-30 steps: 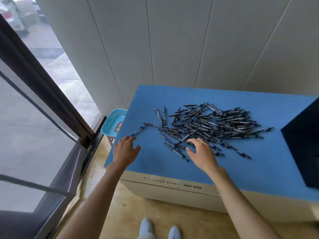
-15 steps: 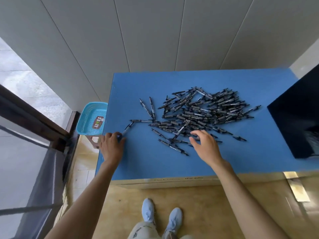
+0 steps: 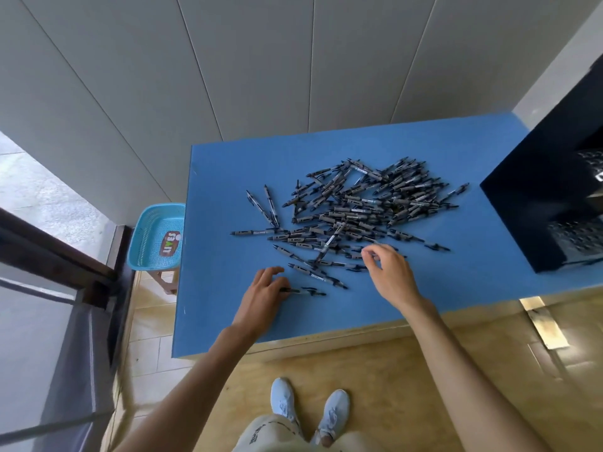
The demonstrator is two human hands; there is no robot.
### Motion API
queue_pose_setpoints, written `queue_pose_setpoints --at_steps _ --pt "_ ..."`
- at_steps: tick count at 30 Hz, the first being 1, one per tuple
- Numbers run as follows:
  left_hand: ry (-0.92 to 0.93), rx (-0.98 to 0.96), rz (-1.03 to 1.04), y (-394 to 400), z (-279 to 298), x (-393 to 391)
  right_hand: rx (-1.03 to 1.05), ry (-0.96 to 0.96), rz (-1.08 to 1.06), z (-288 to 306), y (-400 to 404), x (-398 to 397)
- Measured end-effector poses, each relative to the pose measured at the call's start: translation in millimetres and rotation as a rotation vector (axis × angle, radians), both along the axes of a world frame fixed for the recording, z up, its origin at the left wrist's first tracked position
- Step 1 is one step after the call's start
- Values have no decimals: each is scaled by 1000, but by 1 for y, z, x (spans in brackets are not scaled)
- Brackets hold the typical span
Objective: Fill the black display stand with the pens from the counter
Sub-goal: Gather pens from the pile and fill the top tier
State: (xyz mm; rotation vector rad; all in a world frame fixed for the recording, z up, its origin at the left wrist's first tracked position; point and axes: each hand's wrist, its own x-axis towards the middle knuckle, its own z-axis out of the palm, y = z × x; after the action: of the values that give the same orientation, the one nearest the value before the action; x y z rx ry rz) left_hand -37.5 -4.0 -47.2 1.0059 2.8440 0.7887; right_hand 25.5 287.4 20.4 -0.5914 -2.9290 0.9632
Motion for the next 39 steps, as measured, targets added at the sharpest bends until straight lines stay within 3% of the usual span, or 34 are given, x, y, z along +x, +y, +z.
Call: queue_pose_setpoints --at_steps 4,11,16,20,25,33,39 --pt "-11 -112 -81 31 16 -6 0 11 -26 2 10 9" --pt "-165 -332 62 60 30 -17 0 -5 -72 3 25 23" --pt "-43 -317 151 64 18 -10 -17 6 -99 1 33 31" --pt "-104 -291 203 71 15 2 -26 4 -104 1 37 34" --pt "-61 -316 59 80 9 7 -23 6 -99 -1 38 38" --pt "-46 -526 -138 112 21 17 -19 -13 -102 -3 47 42" --pt "-78 -556 -113 138 30 22 -17 -6 -108 2 55 44"
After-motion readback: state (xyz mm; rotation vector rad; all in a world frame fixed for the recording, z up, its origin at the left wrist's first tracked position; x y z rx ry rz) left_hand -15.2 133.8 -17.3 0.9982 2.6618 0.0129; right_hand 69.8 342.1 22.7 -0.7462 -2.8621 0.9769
